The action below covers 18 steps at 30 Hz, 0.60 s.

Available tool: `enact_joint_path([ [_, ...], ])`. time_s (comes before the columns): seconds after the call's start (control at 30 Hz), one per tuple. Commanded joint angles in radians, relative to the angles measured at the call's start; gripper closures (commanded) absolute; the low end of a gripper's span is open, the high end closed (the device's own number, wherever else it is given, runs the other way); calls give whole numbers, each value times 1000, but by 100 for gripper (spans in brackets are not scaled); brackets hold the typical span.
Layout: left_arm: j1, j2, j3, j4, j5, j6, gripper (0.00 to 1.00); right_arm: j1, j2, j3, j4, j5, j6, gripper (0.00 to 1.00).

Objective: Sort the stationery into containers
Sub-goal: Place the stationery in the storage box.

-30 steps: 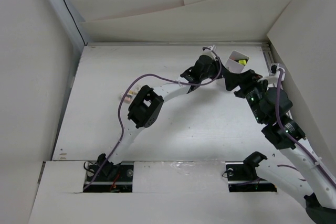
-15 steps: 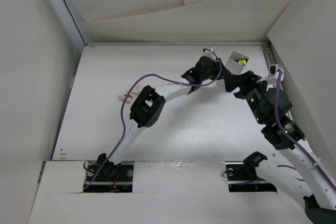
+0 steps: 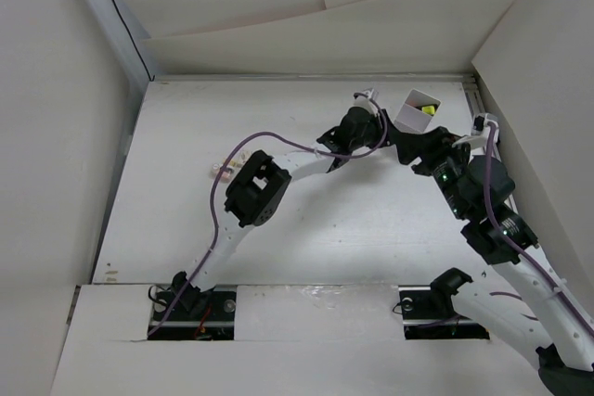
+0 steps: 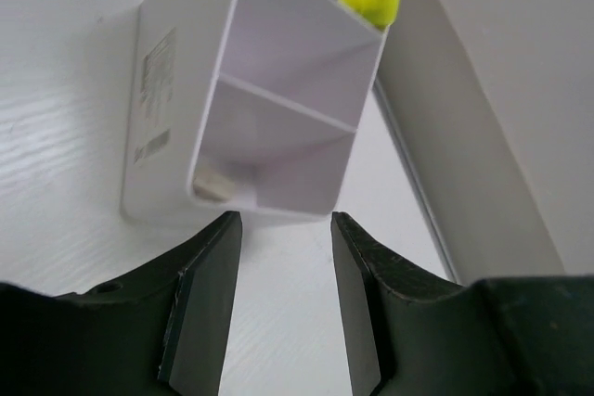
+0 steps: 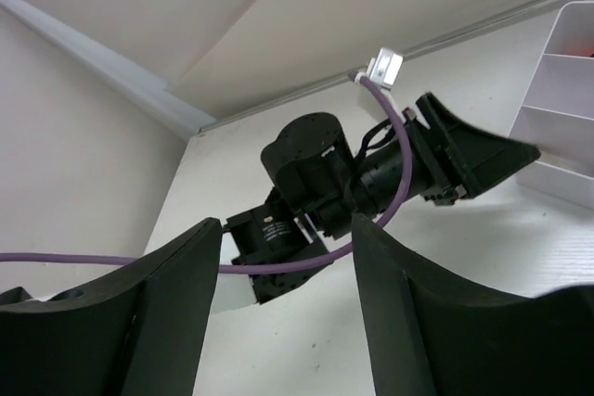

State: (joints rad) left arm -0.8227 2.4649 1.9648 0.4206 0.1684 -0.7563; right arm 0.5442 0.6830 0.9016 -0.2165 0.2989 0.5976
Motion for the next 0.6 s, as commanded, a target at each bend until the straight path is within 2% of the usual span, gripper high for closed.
enact_joint_path([
  [0.0,0,-216,-124,125,-35,31,61,-4,-14,8,45,-23,-10,38],
  [0.03,0,-253,-214,147,-46,31,61,-4,-14,8,45,-23,-10,42],
  [0.07,0,-289,-252,171,-58,55,61,-4,-14,8,45,-23,-19,55],
  [0.2,13,-496,-473,230,-128,92,62,-4,-14,20,22,-56,-28,76],
  [0.23,25,-585,-524,242,-156,92,62,-4,-5,20,22,-78,-28,78],
  [0.3,37,-665,-653,251,-176,101,62,5,9,20,22,-96,-28,83],
  [0.4,48,-819,-792,218,-257,126,63,26,35,11,35,-130,-39,84],
  [0.57,48,-1055,-986,141,-401,135,63,78,219,37,45,-199,-50,87],
])
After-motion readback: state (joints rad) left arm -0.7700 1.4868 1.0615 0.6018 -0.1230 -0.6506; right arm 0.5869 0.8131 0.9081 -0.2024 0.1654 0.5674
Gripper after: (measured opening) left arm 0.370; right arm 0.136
